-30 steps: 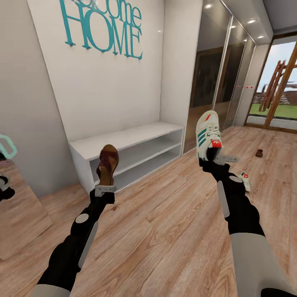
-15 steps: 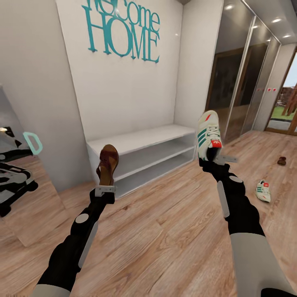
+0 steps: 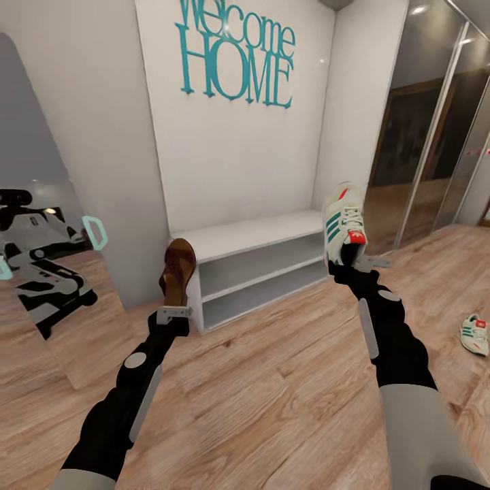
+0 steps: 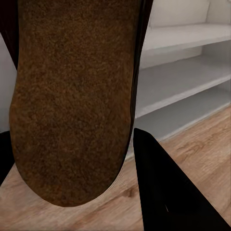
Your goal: Pick up the two gym shoes and the two sandals from the corridor floor and place them onto the hallstand (shoe rack) in the corridor, making sure they are on the rack and not on the floor. Arrange them so the two gym shoes are next to each other and the two sandals are next to each other.
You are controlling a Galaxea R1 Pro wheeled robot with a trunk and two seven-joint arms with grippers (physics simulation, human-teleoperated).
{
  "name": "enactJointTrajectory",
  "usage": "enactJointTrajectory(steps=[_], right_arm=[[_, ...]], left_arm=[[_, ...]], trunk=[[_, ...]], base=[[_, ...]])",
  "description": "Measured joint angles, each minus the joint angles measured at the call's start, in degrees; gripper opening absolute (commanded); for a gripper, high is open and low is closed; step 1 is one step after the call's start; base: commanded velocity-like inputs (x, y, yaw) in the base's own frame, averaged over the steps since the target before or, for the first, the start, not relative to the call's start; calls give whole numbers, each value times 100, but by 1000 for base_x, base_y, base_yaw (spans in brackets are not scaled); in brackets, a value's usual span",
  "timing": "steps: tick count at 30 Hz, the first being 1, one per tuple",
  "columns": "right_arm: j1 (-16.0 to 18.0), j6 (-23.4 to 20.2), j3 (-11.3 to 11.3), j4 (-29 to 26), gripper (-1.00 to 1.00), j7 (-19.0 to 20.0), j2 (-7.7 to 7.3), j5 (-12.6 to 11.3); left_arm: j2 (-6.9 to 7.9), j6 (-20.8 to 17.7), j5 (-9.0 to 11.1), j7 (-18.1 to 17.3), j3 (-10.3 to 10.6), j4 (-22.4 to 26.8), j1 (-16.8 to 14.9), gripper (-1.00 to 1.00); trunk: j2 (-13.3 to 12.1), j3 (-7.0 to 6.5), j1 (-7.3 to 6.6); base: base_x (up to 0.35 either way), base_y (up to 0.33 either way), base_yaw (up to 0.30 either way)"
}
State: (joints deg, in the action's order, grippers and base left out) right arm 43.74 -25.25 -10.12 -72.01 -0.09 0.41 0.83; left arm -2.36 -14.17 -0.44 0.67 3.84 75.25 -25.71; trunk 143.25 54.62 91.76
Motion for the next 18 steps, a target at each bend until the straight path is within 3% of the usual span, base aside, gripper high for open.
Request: enactJointTrajectory(steps=[18], right_arm=[[0,0,0,0,-100,0,0,0]], left_arm=[[0,0,0,0,0,0,0,-100]], trunk=[[0,-102,0]], base=[[0,0,244]])
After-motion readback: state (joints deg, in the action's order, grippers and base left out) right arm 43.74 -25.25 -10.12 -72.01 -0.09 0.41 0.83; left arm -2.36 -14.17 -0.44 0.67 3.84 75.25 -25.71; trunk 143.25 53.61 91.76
